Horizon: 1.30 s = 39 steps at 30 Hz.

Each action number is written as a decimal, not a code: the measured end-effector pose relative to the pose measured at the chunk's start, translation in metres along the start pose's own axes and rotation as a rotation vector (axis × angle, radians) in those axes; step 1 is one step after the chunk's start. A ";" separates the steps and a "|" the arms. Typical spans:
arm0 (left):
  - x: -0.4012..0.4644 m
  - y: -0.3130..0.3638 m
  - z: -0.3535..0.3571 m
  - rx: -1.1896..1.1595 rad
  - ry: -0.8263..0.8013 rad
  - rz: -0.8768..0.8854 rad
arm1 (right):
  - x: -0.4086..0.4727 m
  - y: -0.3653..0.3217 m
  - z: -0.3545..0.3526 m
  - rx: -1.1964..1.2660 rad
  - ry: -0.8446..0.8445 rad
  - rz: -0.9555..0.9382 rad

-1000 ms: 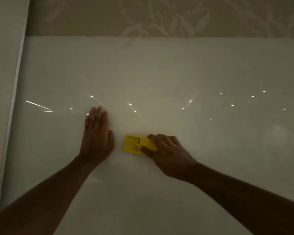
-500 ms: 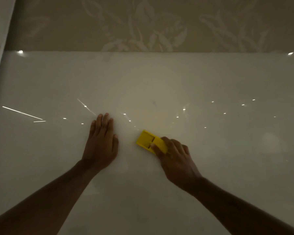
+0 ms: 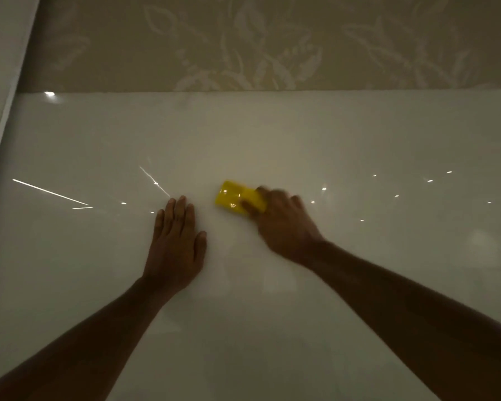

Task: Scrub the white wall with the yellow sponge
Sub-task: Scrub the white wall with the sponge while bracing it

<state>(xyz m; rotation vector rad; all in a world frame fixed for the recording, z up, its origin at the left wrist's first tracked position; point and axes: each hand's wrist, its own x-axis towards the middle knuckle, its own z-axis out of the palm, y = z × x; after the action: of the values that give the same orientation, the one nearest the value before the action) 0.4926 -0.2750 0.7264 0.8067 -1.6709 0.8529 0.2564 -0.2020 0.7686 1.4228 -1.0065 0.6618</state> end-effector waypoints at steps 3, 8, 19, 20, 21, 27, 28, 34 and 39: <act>-0.002 -0.002 -0.002 0.004 -0.020 -0.013 | 0.024 0.034 -0.010 0.065 0.132 0.633; -0.003 -0.006 -0.001 0.022 -0.018 -0.015 | 0.027 -0.011 -0.009 0.115 0.080 0.287; -0.001 0.009 0.006 0.010 -0.005 0.010 | -0.049 0.060 -0.011 0.092 0.181 0.857; 0.000 0.013 0.008 0.007 -0.002 0.024 | -0.067 0.047 -0.008 0.097 0.182 0.819; 0.001 0.018 0.010 0.003 0.003 0.037 | -0.087 0.029 -0.004 0.103 0.176 0.710; 0.010 0.047 0.019 -0.031 0.005 0.058 | -0.194 -0.026 0.016 0.055 -0.084 -0.106; 0.010 0.050 0.020 -0.032 0.004 0.054 | -0.192 -0.011 0.013 0.047 -0.069 -0.054; 0.006 0.050 0.020 -0.037 0.005 0.053 | -0.185 0.091 -0.007 0.111 0.223 1.088; 0.004 0.055 0.020 -0.049 0.015 0.036 | -0.211 0.005 0.008 0.100 0.134 0.470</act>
<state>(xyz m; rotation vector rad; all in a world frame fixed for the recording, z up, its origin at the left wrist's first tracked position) 0.4354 -0.2638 0.7183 0.7377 -1.6914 0.8377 0.1533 -0.1693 0.5874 1.2130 -1.2255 1.1486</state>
